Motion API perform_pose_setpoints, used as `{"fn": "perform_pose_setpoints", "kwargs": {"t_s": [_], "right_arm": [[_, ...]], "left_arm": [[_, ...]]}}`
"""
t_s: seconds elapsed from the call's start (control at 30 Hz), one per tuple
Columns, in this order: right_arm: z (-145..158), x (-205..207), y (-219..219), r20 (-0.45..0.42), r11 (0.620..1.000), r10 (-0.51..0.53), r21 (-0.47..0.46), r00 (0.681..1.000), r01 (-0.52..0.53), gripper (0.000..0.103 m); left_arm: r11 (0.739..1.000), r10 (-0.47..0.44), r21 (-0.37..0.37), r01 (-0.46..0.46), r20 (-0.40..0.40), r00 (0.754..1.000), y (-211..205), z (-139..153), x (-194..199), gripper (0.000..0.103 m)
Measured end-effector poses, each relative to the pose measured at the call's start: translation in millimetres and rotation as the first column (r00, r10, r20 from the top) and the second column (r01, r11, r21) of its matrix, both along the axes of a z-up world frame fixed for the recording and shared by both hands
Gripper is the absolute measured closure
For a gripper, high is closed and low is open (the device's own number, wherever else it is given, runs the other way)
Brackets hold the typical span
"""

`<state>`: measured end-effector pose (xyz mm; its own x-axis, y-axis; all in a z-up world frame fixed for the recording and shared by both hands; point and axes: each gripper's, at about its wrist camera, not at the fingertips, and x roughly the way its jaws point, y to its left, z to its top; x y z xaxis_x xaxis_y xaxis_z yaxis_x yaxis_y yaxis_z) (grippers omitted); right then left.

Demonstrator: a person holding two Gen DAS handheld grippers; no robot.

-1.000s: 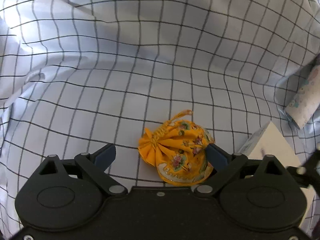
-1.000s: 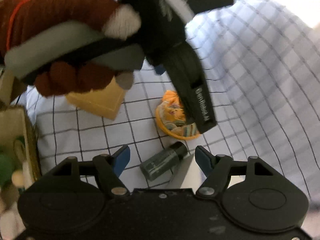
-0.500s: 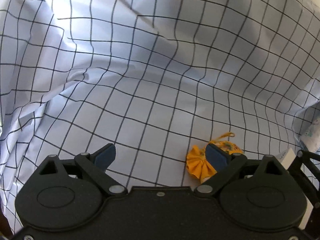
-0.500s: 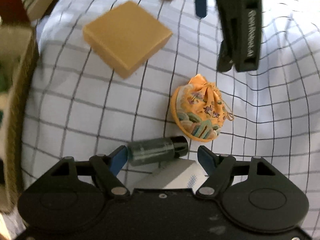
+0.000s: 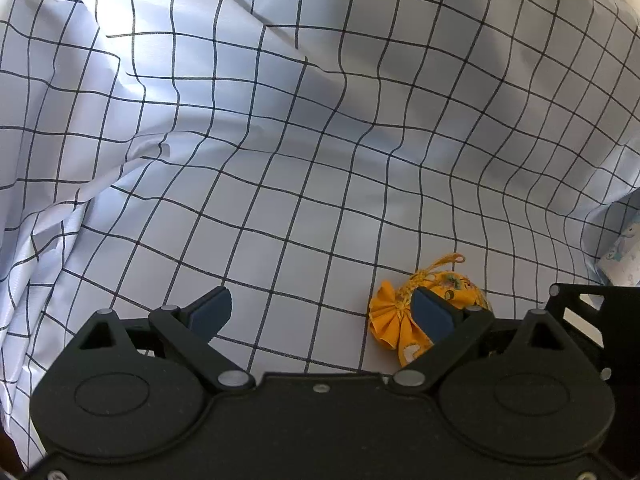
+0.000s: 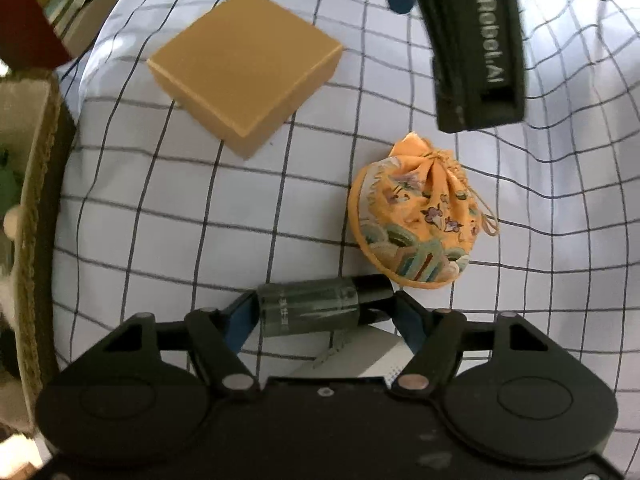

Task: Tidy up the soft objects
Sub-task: 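Grasp the orange drawstring pouch with the left gripper while the right gripper holds the bottle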

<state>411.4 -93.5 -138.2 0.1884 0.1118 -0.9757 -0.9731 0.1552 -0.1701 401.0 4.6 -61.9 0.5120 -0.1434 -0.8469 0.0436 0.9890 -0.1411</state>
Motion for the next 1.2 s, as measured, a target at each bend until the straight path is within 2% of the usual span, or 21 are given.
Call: {"fn": "perform_pose_setpoints", "kwargs": {"t_s": [0.2,0.3,0.37,0.43,0.5,0.63,0.73,0.87,0.97,1.07,1.2], "right_arm": [[32,-18,-8,-0.024,0.982,-0.105,0.157,0.994,0.107,0.031],[46,-32,-10,-0.016,0.954,-0.196,0.23,0.981,0.194,0.031],[52,-41,-14,-0.004,0.921,-0.294,0.267,0.956,0.285,0.031],[56,-49,-18,-0.007,0.867,-0.423,0.289,0.906,0.407,0.031],[60,-58,-26,-0.042,0.79,-0.54,0.319,0.84,0.524,0.031],[72,-87,-45,-0.124,0.589,-0.724,0.402,0.679,0.701,0.031],[78,-108,-55,-0.163,0.454,-0.802,0.458,0.575,0.764,0.031],[82,-130,-64,-0.16,0.342,-0.866,0.503,0.474,0.794,0.031],[79,-143,-68,-0.211,0.256,-0.889,0.506,0.406,0.823,0.031],[74,-154,-71,-0.24,0.199,-0.904,0.495,0.353,0.846,0.031],[70,-164,-77,-0.256,0.147,-0.919,0.485,0.301,0.862,0.031]], "left_arm": [[1.0,0.012,0.02,-0.012,0.012,1.0,5,5,-1,0.01],[1.0,0.012,0.02,-0.013,0.017,1.0,5,9,-1,0.01],[1.0,0.003,0.02,-0.003,0.019,1.0,2,11,-1,0.01],[1.0,-0.014,0.022,0.014,0.023,1.0,-5,11,-3,0.01],[0.999,-0.039,0.031,0.038,0.022,0.999,-14,10,-5,0.009],[0.995,-0.081,0.056,0.081,0.004,0.997,-34,4,-5,0.009],[0.992,-0.099,0.075,0.099,-0.006,0.995,-47,-2,-4,0.009],[0.991,-0.108,0.08,0.108,-0.006,0.994,-59,-7,-3,0.007],[0.991,-0.109,0.082,0.109,-0.001,0.994,-65,-7,-3,0.007],[0.992,-0.097,0.076,0.096,-0.001,0.995,-69,-4,1,0.007],[0.995,-0.092,0.04,0.092,0.011,0.996,-75,3,4,0.006]]}}
